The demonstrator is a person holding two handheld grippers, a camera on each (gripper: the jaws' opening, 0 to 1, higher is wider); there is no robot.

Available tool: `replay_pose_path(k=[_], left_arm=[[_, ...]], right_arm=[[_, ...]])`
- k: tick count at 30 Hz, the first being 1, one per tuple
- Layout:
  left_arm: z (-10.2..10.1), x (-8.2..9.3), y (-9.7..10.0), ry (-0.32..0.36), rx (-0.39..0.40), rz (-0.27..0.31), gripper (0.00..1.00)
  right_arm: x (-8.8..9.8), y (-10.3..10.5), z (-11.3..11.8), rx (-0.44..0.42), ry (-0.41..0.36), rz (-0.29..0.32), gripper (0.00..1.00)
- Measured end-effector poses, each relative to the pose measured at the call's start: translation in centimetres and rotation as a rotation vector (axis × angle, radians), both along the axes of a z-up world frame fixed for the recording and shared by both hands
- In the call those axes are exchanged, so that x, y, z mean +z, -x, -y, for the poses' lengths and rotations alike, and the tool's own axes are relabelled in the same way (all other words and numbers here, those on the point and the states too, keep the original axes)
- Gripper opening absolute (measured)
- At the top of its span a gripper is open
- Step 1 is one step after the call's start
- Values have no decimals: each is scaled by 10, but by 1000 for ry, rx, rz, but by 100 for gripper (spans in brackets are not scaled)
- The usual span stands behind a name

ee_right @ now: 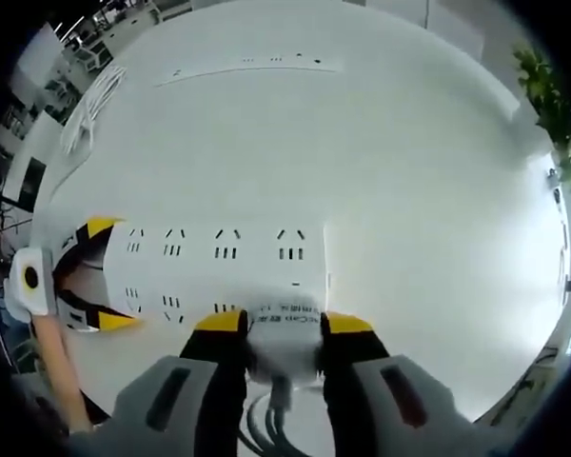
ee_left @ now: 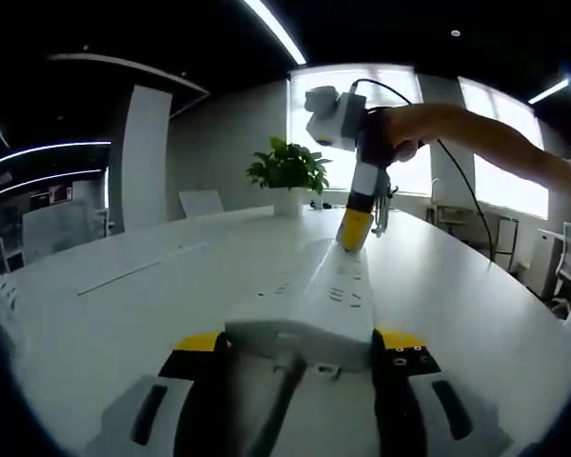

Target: Straighten the power strip on the desk, plug the charger into it

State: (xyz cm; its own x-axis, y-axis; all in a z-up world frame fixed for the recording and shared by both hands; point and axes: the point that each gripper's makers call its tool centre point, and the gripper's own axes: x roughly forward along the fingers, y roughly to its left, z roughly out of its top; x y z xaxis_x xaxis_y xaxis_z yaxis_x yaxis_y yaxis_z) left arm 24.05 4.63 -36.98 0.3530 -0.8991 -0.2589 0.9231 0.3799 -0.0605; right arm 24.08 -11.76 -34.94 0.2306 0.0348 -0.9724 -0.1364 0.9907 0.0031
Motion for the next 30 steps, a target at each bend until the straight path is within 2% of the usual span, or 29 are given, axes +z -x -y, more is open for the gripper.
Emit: replay_pose_path(k=[5,8,15,17,19,22,27,28,30], left_arm=[[0,0,1,0,-1,0,63],[0,0,0,0,-5,0,63],[0,-1,2,1,-11,1,63],[0,0,2,1,-13,1,63],[-1,0,2,1,-14,1,63],[-1,0,2,2,-16,2,63],[-1,0,2,2,-17,2,63],[-1,0,2,3,-17,2,63],[-1,0,2,3,-17,2,63]], right_arm=[[1,0,-3,69,-32,-5,30],[2,-1,-3,76,-34,-1,32],[4,-3,-9,125,-82,8,40],[9,-8,-11,165,-92,43,42],[20,-14,-16,186,-137,82,43],[33,-21,-16,215,-140,140,43],[41,-21,-15,232,-145,158,44],[43,-23,-17,253,-152,175,43],[45,-26,-14,379,-107,207,43]])
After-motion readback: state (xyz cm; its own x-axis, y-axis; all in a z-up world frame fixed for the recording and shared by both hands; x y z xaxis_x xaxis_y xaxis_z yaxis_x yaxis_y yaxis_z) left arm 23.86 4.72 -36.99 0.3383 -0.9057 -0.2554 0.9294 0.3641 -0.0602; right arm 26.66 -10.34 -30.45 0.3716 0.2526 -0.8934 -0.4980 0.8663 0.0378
